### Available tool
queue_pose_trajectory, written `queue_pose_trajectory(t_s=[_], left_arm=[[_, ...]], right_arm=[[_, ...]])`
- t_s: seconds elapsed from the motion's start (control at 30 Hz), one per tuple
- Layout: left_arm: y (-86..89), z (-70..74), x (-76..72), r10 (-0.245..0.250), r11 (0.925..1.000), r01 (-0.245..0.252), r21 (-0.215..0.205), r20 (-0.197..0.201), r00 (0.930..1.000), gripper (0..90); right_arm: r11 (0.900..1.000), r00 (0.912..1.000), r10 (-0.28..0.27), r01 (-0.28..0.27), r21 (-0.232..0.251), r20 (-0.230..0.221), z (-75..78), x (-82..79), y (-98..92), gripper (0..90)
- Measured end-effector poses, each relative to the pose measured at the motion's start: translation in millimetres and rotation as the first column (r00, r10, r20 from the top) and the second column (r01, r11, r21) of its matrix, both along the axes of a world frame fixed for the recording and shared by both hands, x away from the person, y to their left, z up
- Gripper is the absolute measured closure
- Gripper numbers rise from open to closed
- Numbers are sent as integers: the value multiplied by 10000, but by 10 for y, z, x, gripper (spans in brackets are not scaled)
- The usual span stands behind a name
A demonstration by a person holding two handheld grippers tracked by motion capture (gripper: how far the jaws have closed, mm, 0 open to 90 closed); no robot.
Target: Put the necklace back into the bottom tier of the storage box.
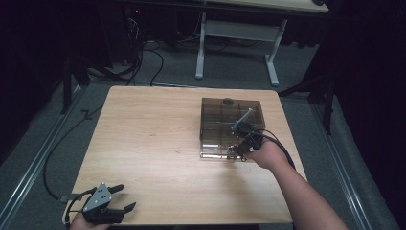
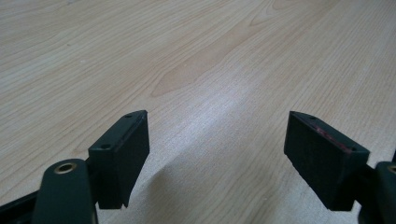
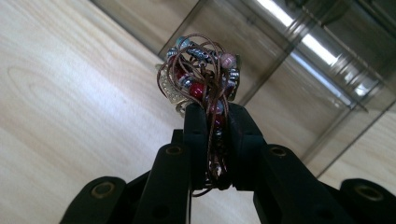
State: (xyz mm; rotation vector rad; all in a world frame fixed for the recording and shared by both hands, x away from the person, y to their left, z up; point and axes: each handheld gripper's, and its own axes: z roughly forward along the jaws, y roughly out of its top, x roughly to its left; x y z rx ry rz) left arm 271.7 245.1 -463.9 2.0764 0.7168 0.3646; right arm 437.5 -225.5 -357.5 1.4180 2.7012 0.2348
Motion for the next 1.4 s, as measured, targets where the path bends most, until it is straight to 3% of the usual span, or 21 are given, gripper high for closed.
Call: queue_pose_trajectory(t_s=[0.43, 0.5, 0.8, 0.83, 0.93, 1.3, 1.4], left_arm=[[-1, -2, 0, -22, 10000, 22, -4, 8, 10000, 226], [-2, -2, 0, -23, 10000, 23, -4, 9, 10000, 226], [-4, -1, 1, -41, 10000, 41, 30, -8, 10000, 226], [-3, -1, 1, -39, 10000, 39, 34, -1, 10000, 226], [-3, -1, 0, -29, 10000, 29, 27, -2, 10000, 226], [-4, -1, 2, -44, 10000, 44, 40, -10, 10000, 226], [-4, -1, 3, -53, 10000, 53, 48, -14, 10000, 226]], right_arm=[[9994, 9998, -179, 179, -289, 23, -140, 327, 113, 800], [9991, 9994, -341, 340, -269, -56, -145, 331, 121, 800], [9988, 9998, -96, 87, -490, -179, -256, 378, 120, 800], [9980, 9989, -375, 359, -515, -287, -262, 370, 133, 800], [9983, 9992, -111, 89, -571, -378, -315, 406, 137, 799], [9966, 9987, -57, 14, -823, -514, -478, 445, 178, 798], [9960, 9983, -349, 310, -833, -459, -513, 454, 186, 798]])
